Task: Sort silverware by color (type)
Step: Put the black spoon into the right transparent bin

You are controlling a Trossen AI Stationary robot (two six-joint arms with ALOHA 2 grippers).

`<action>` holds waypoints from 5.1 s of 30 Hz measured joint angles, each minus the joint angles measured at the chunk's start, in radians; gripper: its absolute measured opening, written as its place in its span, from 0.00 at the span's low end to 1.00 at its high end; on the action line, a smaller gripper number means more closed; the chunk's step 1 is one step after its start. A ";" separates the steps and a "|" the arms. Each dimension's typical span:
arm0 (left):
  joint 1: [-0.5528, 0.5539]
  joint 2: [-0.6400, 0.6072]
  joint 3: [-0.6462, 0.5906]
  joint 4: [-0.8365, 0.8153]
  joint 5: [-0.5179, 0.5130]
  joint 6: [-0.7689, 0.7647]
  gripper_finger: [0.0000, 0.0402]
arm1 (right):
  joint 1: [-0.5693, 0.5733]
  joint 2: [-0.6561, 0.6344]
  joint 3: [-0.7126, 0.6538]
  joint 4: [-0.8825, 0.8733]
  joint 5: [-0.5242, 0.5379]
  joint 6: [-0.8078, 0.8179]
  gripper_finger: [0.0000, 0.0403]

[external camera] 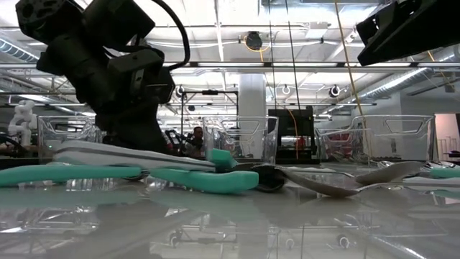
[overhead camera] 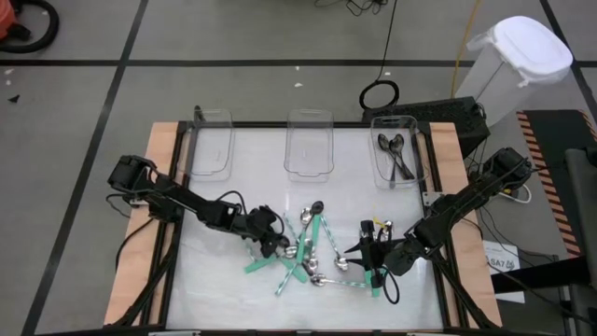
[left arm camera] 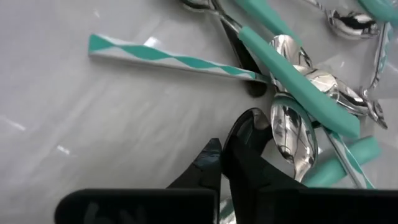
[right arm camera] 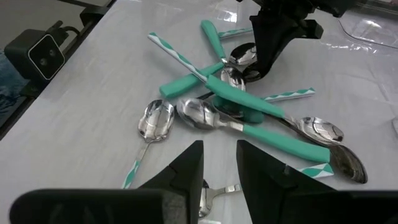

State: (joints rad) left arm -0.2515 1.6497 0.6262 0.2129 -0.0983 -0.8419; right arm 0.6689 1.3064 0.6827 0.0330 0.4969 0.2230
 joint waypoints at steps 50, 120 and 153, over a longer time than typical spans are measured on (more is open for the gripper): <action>-0.123 0.001 0.675 -0.810 -0.420 0.244 0.02 | 0.053 0.007 0.000 0.018 0.168 -0.246 0.24; 0.021 0.000 0.676 -0.612 0.022 0.076 0.02 | 0.223 0.213 0.001 0.427 0.629 -1.634 0.14; 0.021 0.000 0.676 -0.632 0.076 0.027 0.02 | 0.221 0.212 0.001 0.434 0.634 -1.648 0.15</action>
State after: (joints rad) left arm -0.2306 1.6493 1.3025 -0.4189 -0.0228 -0.8145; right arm 0.8898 1.5188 0.6834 0.4673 1.1305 -1.4254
